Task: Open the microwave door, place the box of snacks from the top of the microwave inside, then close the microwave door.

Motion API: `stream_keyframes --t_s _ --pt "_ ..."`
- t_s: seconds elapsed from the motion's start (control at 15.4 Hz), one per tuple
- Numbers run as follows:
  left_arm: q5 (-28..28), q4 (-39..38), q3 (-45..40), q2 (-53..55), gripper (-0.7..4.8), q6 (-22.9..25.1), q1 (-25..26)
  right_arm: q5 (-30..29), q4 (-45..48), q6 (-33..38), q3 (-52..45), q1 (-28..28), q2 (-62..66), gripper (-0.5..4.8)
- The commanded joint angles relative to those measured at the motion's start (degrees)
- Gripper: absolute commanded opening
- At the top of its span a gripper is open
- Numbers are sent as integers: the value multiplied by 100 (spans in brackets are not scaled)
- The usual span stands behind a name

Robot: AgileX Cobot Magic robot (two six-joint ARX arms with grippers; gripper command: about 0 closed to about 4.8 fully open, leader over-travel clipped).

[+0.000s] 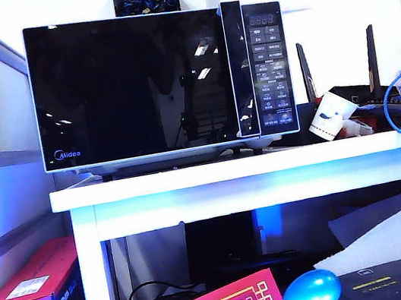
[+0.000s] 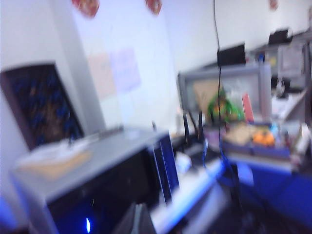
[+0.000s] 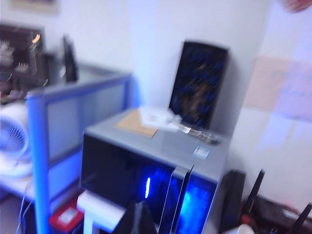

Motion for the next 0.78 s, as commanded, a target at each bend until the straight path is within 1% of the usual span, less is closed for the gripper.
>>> stream_keyframes --t_s 0.07,0.2,0.26,0.33,0.39,0.46,0.52,0.59,0.72,0.78 --pt "-48 -1182 -81 -721 -5 -203 13 -614 914 -142 -1650 -2 -632 -2" --pt "-52 -1281 -339 -1115 -5 -304 13 -785 1759 -103 -2933 0 -1139 -2" --pt "-48 -1163 -859 -1521 -5 -396 13 -780 2553 -68 -4186 0 -1681 -2" --pt "-24 -883 -1565 -1947 -5 -632 13 -734 3248 125 -5233 -2 -2177 -2" --pt "-13 -553 -2194 -2275 -5 -791 13 -737 3613 151 -5873 -2 -2509 -2" --pt "111 -140 -2905 -2588 -5 -916 13 -734 3847 199 -6430 -2 -2822 -2" --pt "133 450 -3985 -3003 -5 -1049 13 -723 3982 310 -7073 -2 -3187 -2" --pt "221 890 -4682 -3211 -5 -1058 13 -715 3985 365 -7436 -2 -3401 -2" --pt "433 2184 -5947 -3359 -5 -1381 13 -667 4004 369 -8074 -2 -3759 -2" --pt "426 3064 -6623 -3342 -5 -1384 13 -501 4179 511 -8642 2 -4074 -2"
